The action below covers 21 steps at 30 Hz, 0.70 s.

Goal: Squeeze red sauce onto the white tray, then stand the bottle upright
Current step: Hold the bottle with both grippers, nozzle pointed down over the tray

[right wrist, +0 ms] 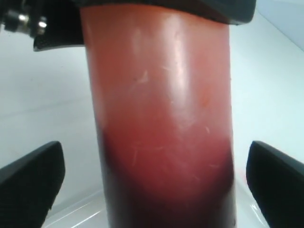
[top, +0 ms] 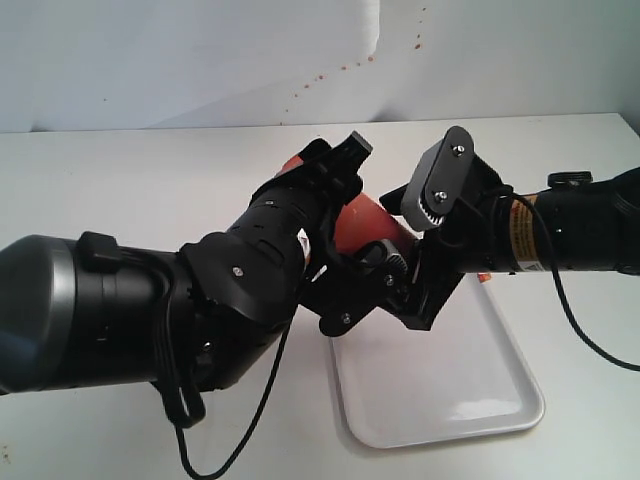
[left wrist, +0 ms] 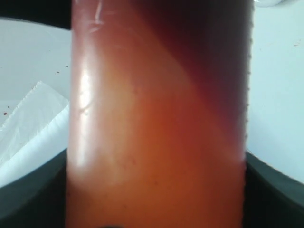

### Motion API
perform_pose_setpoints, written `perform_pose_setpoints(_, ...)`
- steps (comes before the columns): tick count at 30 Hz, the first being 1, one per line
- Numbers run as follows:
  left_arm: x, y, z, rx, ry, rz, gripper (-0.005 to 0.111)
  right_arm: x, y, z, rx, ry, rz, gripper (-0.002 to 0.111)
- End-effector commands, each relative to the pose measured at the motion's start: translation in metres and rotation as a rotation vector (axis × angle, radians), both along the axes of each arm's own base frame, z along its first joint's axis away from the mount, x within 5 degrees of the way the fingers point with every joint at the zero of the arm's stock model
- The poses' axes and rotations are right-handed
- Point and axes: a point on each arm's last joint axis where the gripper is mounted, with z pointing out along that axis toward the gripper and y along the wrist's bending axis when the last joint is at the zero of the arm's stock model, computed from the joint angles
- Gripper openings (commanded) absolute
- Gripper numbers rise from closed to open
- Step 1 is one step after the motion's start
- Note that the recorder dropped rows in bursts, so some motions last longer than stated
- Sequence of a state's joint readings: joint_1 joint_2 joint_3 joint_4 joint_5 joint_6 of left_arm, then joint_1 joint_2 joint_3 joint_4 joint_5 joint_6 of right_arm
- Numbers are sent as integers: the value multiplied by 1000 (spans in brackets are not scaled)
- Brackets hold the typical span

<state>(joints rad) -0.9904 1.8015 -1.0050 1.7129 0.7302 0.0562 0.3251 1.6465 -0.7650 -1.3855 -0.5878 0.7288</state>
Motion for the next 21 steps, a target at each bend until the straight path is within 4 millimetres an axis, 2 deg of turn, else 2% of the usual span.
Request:
perform_pose_setpoints(1, -1, -1, 14, -34, -54, 6, 0, 2, 0, 1, -9, -13, -14, 90)
perform_pose_setpoints(3, -1, -1, 14, -34, -54, 6, 0, 2, 0, 1, -15, -13, -20, 83)
perform_pose_setpoints(6, -1, -1, 14, -34, -54, 6, 0, 1, 0, 0, -31, -19, -3, 66)
perform_pose_setpoints(9, -1, -1, 14, -34, -54, 6, 0, 0, -1, -2, -68, -32, 37, 37)
perform_pose_setpoints(10, -1, -1, 14, -34, -54, 6, 0, -1, -1, -2, -78, -36, 48, 22)
perform_pose_setpoints(12, -1, -1, 14, -34, -54, 6, 0, -1, -1, -2, -82, -37, 52, 2)
perform_pose_setpoints(21, -1, -1, 14, -34, -54, 6, 0, -1, -1, -2, -79, -37, 55, 0)
